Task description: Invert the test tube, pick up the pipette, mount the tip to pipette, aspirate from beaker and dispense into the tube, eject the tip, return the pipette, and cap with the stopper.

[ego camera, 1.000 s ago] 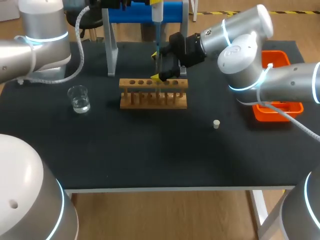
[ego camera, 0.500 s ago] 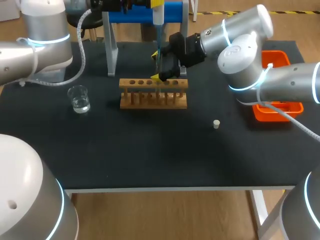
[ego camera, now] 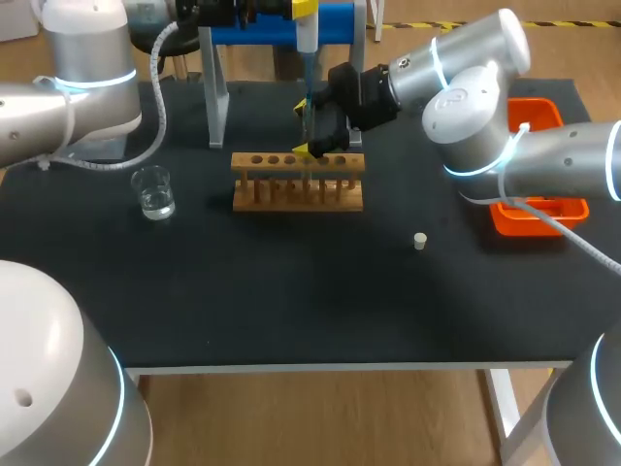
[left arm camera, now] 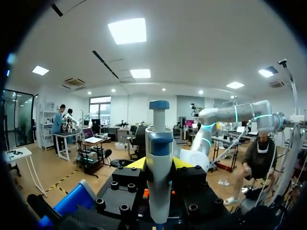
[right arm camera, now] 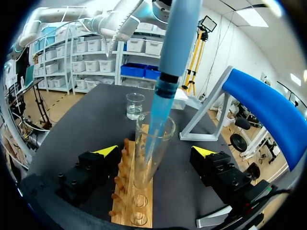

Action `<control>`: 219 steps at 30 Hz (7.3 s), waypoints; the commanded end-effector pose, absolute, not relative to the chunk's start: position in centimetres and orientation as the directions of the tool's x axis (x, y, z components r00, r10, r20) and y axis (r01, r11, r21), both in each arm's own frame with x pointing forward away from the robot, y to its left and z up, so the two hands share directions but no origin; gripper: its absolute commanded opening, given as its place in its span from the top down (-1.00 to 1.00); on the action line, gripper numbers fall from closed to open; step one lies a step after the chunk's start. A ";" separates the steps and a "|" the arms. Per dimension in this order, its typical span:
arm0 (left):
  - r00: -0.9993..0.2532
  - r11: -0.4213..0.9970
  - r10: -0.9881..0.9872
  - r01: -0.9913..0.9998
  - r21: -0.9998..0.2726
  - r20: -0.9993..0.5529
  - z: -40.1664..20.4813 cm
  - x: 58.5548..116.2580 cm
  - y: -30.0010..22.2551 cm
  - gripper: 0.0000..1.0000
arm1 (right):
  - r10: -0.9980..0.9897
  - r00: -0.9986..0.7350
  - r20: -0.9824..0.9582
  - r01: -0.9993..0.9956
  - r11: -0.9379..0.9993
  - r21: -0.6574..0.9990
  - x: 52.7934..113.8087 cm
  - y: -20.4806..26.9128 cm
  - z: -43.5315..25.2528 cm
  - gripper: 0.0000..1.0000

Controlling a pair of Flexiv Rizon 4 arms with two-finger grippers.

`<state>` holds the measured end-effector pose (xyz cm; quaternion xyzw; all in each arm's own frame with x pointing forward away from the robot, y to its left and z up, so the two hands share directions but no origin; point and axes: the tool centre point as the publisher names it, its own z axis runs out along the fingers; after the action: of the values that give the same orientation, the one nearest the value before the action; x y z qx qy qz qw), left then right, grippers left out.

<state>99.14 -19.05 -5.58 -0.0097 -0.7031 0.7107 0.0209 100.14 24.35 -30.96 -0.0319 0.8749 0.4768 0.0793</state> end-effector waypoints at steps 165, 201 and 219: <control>-0.997 -0.031 0.020 -0.070 -0.997 0.069 -7.8 99.8 -18.8 1.00 | 0.215 -0.970 -0.117 -0.077 0.188 0.979 97.5 16.7 -1.8 -1.00; -0.997 -0.031 0.020 -0.070 -0.997 0.069 -7.8 99.8 -18.8 1.00 | 0.055 -0.998 -0.033 -0.030 0.056 0.998 100.2 21.9 1.0 1.00; -0.997 -0.031 0.020 -0.070 -0.997 0.069 -7.8 99.8 -18.8 1.00 | 0.013 -1.000 0.022 0.022 0.045 0.999 101.2 24.9 0.8 1.00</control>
<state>99.79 -18.77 -7.77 0.0178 -0.6957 0.7174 0.0321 100.65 24.36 0.94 0.0141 0.7218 0.6920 0.0010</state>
